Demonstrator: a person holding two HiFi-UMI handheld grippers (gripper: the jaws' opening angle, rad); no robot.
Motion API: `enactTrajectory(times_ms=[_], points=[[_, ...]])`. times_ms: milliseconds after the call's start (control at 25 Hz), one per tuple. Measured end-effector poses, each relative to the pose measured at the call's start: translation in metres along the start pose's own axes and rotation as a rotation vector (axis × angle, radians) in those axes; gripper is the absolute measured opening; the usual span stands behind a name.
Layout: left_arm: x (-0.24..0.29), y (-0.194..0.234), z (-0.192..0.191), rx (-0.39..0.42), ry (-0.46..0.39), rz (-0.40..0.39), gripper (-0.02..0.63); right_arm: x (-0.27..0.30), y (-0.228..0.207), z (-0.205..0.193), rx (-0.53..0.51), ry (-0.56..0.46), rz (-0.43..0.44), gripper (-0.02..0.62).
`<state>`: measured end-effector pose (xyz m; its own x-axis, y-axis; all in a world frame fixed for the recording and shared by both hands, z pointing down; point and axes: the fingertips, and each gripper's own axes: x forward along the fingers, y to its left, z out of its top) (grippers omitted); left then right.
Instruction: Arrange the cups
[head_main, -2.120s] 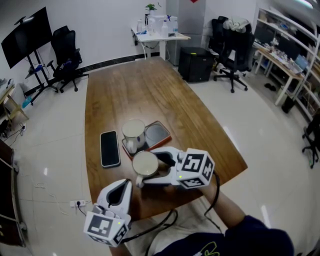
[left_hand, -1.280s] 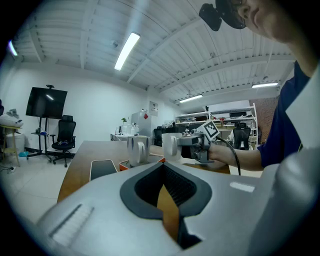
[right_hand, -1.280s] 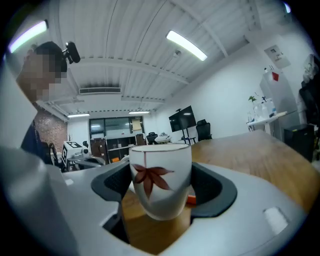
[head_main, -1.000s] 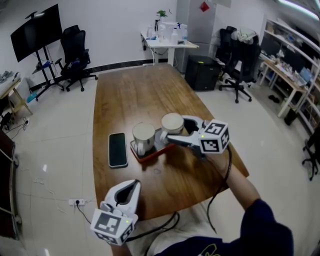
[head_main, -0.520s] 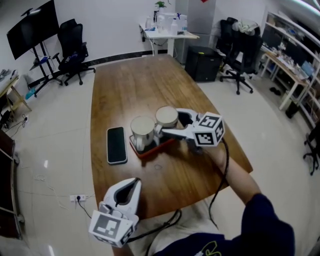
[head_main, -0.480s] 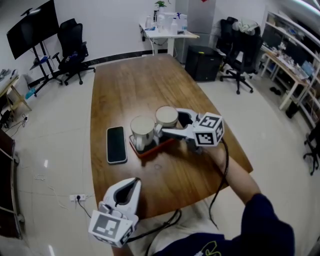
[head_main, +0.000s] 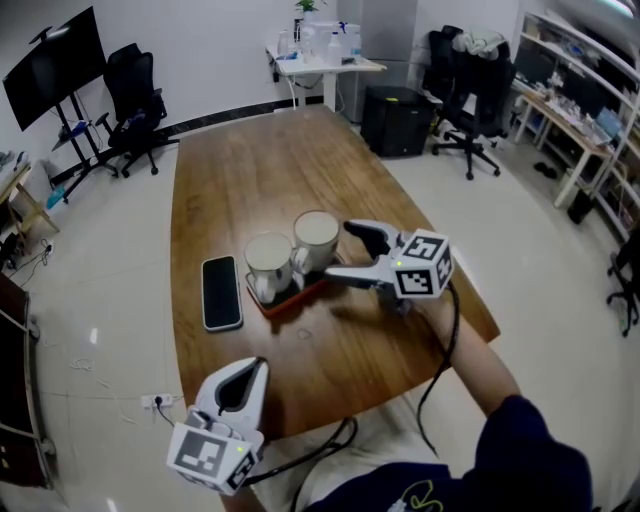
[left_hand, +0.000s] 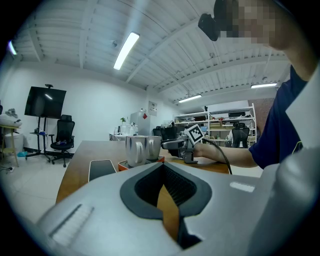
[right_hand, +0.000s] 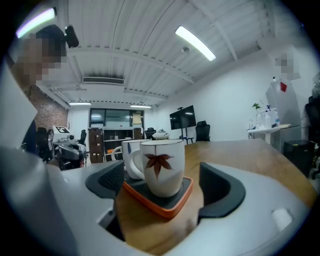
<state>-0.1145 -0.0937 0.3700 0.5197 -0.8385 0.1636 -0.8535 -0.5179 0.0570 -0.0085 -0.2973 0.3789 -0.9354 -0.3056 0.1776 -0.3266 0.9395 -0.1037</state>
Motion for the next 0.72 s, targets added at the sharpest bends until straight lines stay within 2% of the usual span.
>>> enactTrajectory(times_ms=[40, 120, 200, 240, 520, 720], points=[[0.0, 0.0, 0.0, -0.001, 0.0, -0.001, 0.003, -0.006, 0.002, -0.001, 0.009, 0.015, -0.033, 0.416], [0.001, -0.001, 0.001, 0.0, 0.001, -0.003, 0.003, -0.019, 0.003, -0.005, 0.018, 0.033, -0.102, 0.191], [0.002, -0.001, 0.0, 0.001, 0.001, -0.004, 0.003, -0.029, 0.005, -0.01, 0.013, 0.039, -0.159, 0.024], [0.002, -0.001, 0.0, 0.002, 0.002, -0.004, 0.003, -0.033, 0.011, -0.013, 0.011, 0.043, -0.162, 0.006], [0.001, 0.001, -0.002, 0.002, 0.004, -0.002, 0.003, -0.069, 0.094, -0.021, -0.04, -0.002, -0.038, 0.006], [0.001, 0.002, -0.002, -0.005, 0.003, 0.0, 0.003, -0.068, 0.104, -0.02, -0.04, -0.001, -0.039, 0.006]])
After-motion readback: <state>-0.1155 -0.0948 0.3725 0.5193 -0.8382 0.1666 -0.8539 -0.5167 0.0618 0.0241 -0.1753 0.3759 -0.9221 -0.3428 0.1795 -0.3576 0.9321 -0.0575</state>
